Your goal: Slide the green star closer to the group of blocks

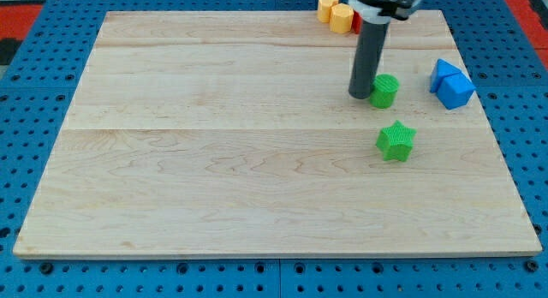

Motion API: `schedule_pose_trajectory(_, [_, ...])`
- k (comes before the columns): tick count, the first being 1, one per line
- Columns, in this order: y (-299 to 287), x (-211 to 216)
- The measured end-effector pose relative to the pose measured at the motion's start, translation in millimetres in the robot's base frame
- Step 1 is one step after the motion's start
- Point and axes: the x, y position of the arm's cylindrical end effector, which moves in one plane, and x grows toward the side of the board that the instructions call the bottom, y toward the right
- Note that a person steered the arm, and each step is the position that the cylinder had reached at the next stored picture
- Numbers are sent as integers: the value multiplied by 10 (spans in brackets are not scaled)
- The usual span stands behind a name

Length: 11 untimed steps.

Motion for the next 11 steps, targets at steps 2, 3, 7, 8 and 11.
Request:
schedule_pose_trajectory(2, [208, -9])
schedule_pose_trajectory(3, [-400, 325])
schedule_pose_trajectory(7, [88, 1242])
schedule_pose_trajectory(8, [114, 981])
schedule_pose_trajectory(11, [673, 38])
